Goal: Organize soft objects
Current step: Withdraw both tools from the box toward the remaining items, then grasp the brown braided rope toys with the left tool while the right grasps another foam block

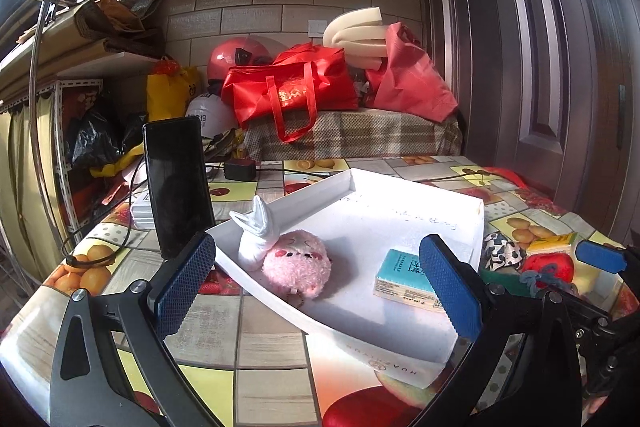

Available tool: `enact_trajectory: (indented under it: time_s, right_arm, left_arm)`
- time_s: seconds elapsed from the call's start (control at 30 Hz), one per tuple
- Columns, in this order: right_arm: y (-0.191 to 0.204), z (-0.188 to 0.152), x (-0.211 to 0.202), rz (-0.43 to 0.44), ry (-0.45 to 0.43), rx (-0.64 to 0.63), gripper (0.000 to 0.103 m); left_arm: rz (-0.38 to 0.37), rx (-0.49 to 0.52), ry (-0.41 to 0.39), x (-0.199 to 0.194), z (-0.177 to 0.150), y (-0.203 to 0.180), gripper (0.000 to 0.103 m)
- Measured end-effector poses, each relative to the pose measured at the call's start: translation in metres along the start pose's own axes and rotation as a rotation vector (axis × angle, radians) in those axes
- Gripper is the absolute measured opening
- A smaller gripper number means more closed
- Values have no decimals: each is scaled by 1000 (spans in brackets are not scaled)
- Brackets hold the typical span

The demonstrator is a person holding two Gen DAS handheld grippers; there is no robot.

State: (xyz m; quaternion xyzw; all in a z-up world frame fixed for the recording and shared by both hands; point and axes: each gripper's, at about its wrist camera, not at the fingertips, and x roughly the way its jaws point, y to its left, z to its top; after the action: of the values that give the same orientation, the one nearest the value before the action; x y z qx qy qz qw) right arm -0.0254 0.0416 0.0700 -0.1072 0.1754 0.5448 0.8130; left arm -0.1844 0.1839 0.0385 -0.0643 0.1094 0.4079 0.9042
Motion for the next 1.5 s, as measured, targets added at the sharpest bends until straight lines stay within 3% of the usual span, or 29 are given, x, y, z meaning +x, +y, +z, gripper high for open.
enact_trajectory:
  time_s: [0.17, 0.33, 0.43, 0.53, 0.67, 0.77, 0.8, 0.87, 0.93, 0.97, 1.0, 1.03, 1.07, 1.17, 1.2, 1.4, 1.5]
  right_arm:
    - [-67, -7, -25, -127, 12, 84, 103]
    - [-141, -16, -36, -213, 106, 240, 103]
    - [-172, -22, -43, -230, 149, 306, 103]
    - [-182, -24, -41, -220, 206, 277, 103]
    - [-174, -28, -21, -183, 344, 133, 103]
    - [-171, -32, -7, -186, 411, 79, 103]
    - [-170, -33, -3, -187, 424, 65, 103]
    - [-170, -34, 5, -187, 450, 43, 100]
    - [-171, -37, 12, -180, 481, 39, 90]
    - [-171, -36, 12, -180, 476, 37, 84]
    - [-171, -36, 10, -179, 467, 35, 69]
    - [-171, -35, 9, -172, 461, 35, 59]
    - [-172, -35, 7, -171, 453, 37, 56]
    - [-176, -34, 5, -181, 445, 56, 54]
    - [-178, -33, 5, -196, 437, 69, 53]
    - [-206, -29, -20, -275, 317, 229, 53]
    - [-205, -25, -37, -311, 231, 239, 53]
  left_arm:
    - [-174, 76, 26, -12, -4, -36, 103]
    - [-357, 152, 82, -24, -9, -75, 103]
    - [-461, 202, 151, -24, -12, -101, 103]
    - [-537, 245, 263, -15, -18, -129, 103]
    - [-557, 319, 415, 3, -32, -160, 102]
    - [-575, 308, 482, 14, -38, -169, 101]
    - [-580, 302, 502, 18, -39, -173, 97]
    - [-583, 306, 541, 24, -42, -179, 95]
    - [-579, 321, 565, 29, -44, -187, 91]
    - [-577, 329, 574, 31, -44, -191, 86]
    - [-572, 336, 584, 34, -45, -195, 83]
    - [-571, 339, 595, 37, -46, -199, 83]
    - [-571, 341, 602, 40, -46, -203, 78]
    - [-565, 339, 588, 45, -43, -207, 44]
    - [-572, 337, 587, 45, -43, -206, 40]
    - [-613, 365, 518, 23, -39, -205, 35]
    - [-617, 370, 451, 7, -35, -200, 35]
